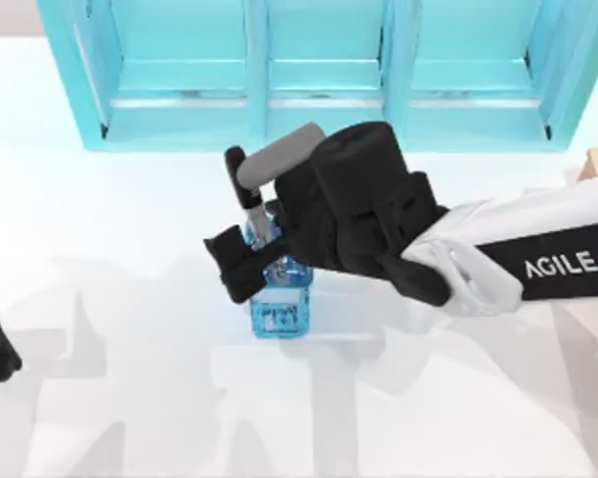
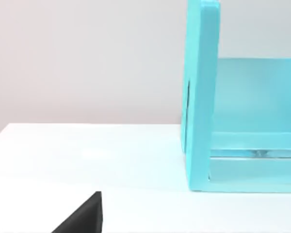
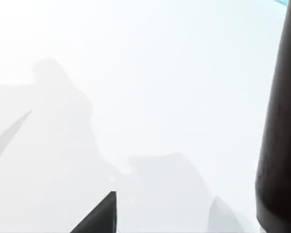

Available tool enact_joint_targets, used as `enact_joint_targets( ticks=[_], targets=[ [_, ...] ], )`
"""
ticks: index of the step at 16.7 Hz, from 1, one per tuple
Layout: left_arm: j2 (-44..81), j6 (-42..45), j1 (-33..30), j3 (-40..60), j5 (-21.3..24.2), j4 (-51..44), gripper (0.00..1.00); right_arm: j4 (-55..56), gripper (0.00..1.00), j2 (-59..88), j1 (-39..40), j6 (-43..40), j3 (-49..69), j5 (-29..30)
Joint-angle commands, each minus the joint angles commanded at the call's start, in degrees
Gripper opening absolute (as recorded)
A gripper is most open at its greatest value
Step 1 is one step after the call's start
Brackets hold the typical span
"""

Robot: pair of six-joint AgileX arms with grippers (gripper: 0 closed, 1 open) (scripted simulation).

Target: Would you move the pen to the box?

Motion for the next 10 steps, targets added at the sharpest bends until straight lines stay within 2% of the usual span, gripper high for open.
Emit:
enact_joint_targets(
  ticks=[3, 10],
  targets=[
    [0.00, 0.00, 0.00, 0.00, 0.00, 0.00, 1.00, -5.68, 0.00, -5.16, -3.61, -2.10, -0.02, -2.97],
    [0.00, 0.00, 0.00, 0.00, 0.00, 0.00, 1.00, -29.21, 0.00, -25.77, -16.51, -9.78, 0.55, -13.93]
  ],
)
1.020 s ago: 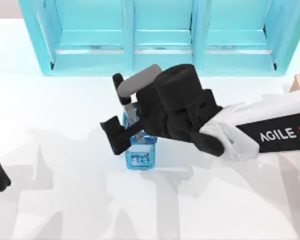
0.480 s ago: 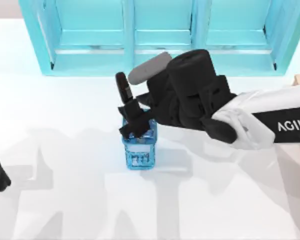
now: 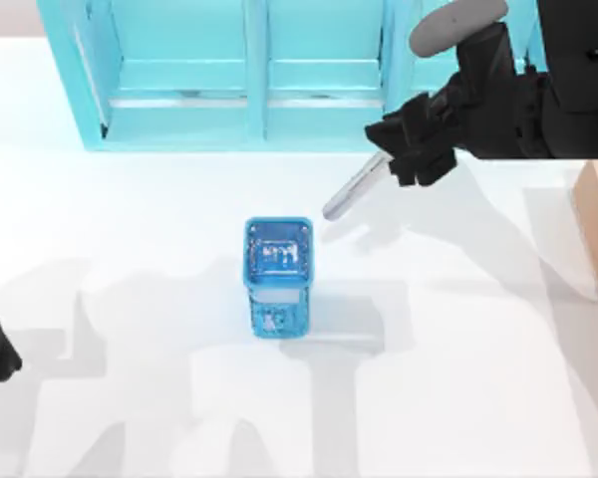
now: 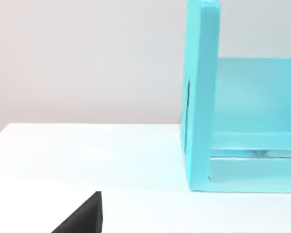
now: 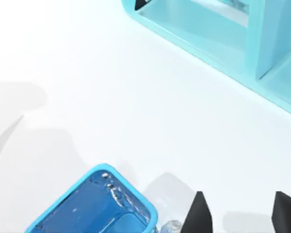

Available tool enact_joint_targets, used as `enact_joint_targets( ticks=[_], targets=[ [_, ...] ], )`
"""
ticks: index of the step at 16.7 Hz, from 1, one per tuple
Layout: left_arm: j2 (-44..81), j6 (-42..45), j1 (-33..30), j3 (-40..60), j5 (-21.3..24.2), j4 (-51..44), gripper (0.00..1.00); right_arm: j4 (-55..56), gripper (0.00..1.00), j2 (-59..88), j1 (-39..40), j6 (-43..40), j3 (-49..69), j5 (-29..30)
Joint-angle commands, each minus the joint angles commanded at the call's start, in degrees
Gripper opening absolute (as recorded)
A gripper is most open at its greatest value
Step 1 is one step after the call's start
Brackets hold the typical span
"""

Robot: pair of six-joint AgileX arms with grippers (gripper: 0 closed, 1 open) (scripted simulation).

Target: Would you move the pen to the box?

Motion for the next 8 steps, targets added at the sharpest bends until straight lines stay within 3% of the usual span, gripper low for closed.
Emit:
enact_joint_targets(
  ticks=[8],
  targets=[
    [0.00, 0.00, 0.00, 0.00, 0.00, 0.00, 1.00, -4.62, 0.00, -4.36, -3.11, -1.86, 0.07, -2.88]
  ],
)
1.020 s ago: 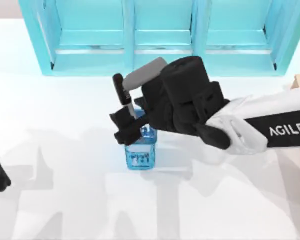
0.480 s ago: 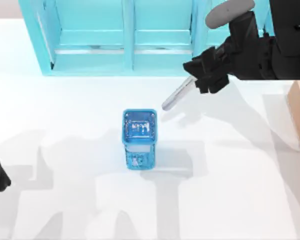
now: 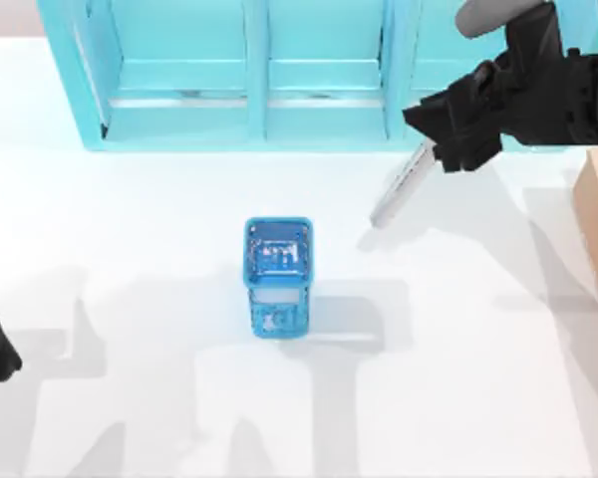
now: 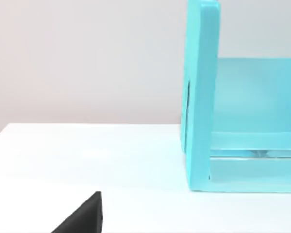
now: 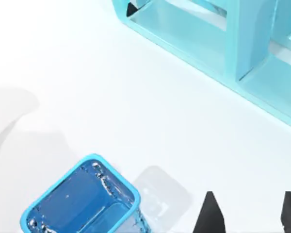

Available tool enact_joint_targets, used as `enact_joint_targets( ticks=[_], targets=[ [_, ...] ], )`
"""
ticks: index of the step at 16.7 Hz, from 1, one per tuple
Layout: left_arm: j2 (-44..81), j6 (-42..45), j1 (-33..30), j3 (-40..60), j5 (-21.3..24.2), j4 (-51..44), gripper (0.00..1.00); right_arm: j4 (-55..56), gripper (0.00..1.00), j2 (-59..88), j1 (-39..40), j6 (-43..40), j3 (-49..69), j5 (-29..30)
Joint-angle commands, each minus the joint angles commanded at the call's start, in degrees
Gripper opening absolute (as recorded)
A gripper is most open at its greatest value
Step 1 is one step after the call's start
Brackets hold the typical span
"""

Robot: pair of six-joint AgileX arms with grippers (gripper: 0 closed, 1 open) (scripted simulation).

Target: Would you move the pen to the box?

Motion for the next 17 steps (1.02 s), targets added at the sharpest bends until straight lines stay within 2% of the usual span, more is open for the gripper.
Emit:
enact_joint_targets(
  ticks=[5, 12, 14, 17],
  targets=[
    [0.00, 0.00, 0.00, 0.00, 0.00, 0.00, 1.00, -8.26, 0.00, -5.09, -8.12, -7.77, 2.09, 1.46],
    [0.00, 0.00, 0.00, 0.00, 0.00, 0.00, 1.00, -30.30, 0.00, -13.87, -34.85, -17.49, 2.64, 5.29],
    [0.00, 0.00, 0.00, 0.00, 0.00, 0.00, 1.00, -34.22, 0.00, -17.38, -38.89, -21.44, 2.87, 6.34],
    [0.00, 0.00, 0.00, 0.00, 0.00, 0.00, 1.00, -36.01, 0.00, -19.20, -40.59, -23.39, 2.94, 7.20]
  ],
)
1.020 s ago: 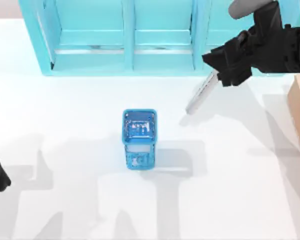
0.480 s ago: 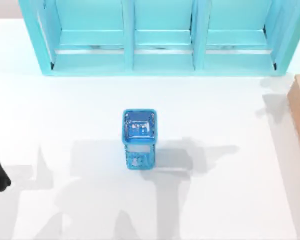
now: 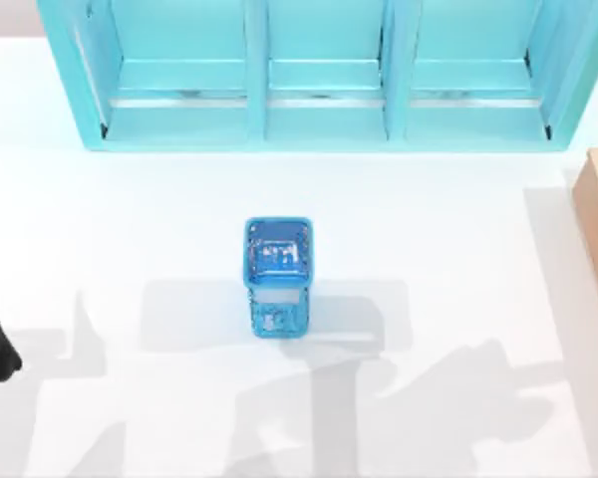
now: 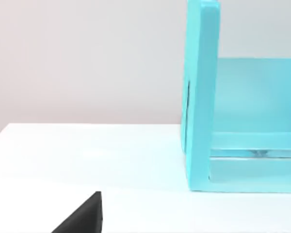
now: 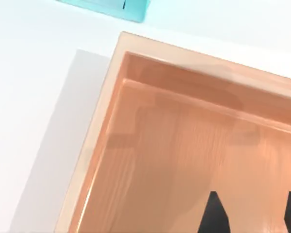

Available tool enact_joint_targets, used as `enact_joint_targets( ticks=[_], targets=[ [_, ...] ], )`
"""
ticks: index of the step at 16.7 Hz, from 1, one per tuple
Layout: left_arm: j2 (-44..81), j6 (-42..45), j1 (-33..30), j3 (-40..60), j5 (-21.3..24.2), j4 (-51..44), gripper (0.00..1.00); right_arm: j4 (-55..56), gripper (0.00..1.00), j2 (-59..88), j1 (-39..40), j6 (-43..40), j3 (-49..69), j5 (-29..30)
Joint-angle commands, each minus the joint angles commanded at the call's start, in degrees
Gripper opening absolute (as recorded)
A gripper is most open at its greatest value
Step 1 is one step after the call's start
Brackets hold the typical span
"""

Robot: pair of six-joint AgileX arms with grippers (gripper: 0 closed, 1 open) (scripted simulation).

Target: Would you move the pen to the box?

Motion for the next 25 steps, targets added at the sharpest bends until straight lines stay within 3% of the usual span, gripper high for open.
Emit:
enact_joint_targets(
  ticks=[5, 12, 17, 25],
  targets=[
    [0.00, 0.00, 0.00, 0.00, 0.00, 0.00, 1.00, 1.12, 0.00, 0.37, 0.45, 0.29, -1.08, 0.05],
    [0.00, 0.00, 0.00, 0.00, 0.00, 0.00, 1.00, 15.05, 0.00, 2.36, 2.32, 1.90, -11.94, 1.53],
    [0.00, 0.00, 0.00, 0.00, 0.00, 0.00, 1.00, 15.75, 0.00, 2.59, 2.45, 1.98, -12.62, 1.61],
    [0.00, 0.00, 0.00, 0.00, 0.00, 0.00, 1.00, 15.75, 0.60, 2.59, 2.45, 1.98, -12.62, 1.61]
  ],
)
